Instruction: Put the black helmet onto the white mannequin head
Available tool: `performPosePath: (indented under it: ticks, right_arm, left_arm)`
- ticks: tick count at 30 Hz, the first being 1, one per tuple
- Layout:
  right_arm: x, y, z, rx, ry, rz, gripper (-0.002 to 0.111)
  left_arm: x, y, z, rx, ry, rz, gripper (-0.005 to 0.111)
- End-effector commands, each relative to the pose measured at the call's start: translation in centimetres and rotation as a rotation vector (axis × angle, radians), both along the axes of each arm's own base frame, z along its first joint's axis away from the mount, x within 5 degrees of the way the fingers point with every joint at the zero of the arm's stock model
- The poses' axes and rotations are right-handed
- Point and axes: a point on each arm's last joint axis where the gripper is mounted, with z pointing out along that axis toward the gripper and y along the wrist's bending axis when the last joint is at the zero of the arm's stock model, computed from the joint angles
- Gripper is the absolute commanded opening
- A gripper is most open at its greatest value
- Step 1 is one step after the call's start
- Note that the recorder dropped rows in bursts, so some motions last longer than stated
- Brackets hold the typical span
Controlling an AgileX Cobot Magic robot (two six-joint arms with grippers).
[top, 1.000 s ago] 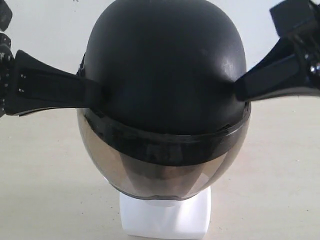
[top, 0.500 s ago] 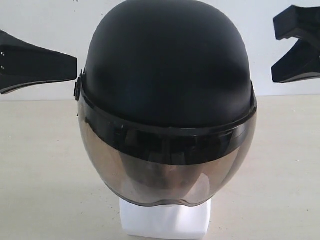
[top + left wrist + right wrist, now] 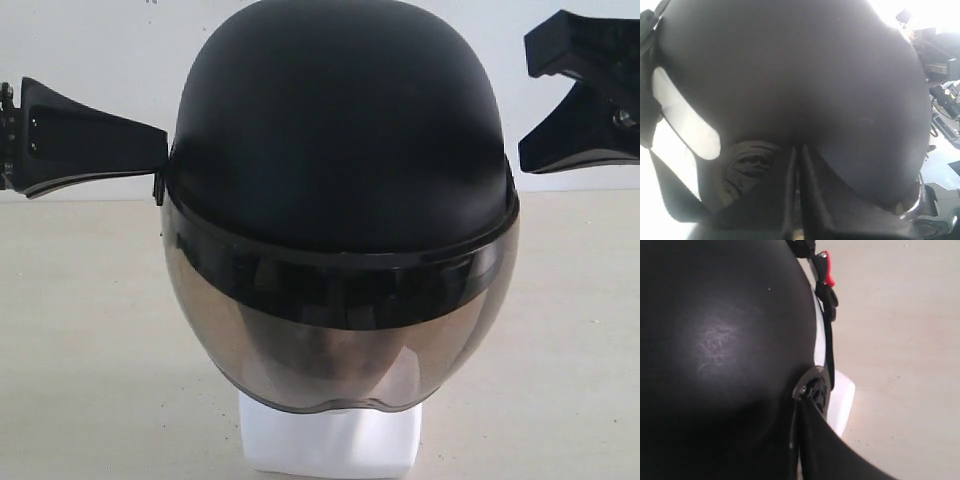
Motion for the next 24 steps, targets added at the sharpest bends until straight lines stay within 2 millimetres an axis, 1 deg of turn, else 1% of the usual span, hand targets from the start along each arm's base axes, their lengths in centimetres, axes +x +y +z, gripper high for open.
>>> performPosePath:
  ticks: [1, 9, 15, 24]
  right_arm:
    - [-0.1, 0.3, 0.4, 0.042, -0.012, 0.022, 0.0]
    - [-0.1, 0.3, 0.4, 0.043, -0.006, 0.031, 0.0]
    - [-0.4, 0.5, 0.5, 0.064, -0.002, 0.051, 0.0]
    - [-0.5, 0.6, 0.6, 0.071, -0.004, 0.065, 0.0]
  left_arm:
    - [0.7, 0.2, -0.3, -0.006, 0.014, 0.031, 0.004]
    - [1.4, 0.5, -0.7, 0.006, 0.022, 0.077, 0.004]
    - [1.7, 0.5, -1.1, 0.005, 0.036, 0.079, 0.004]
    - [1.6, 0.4, -1.1, -0.001, 0.043, 0.058, 0.004]
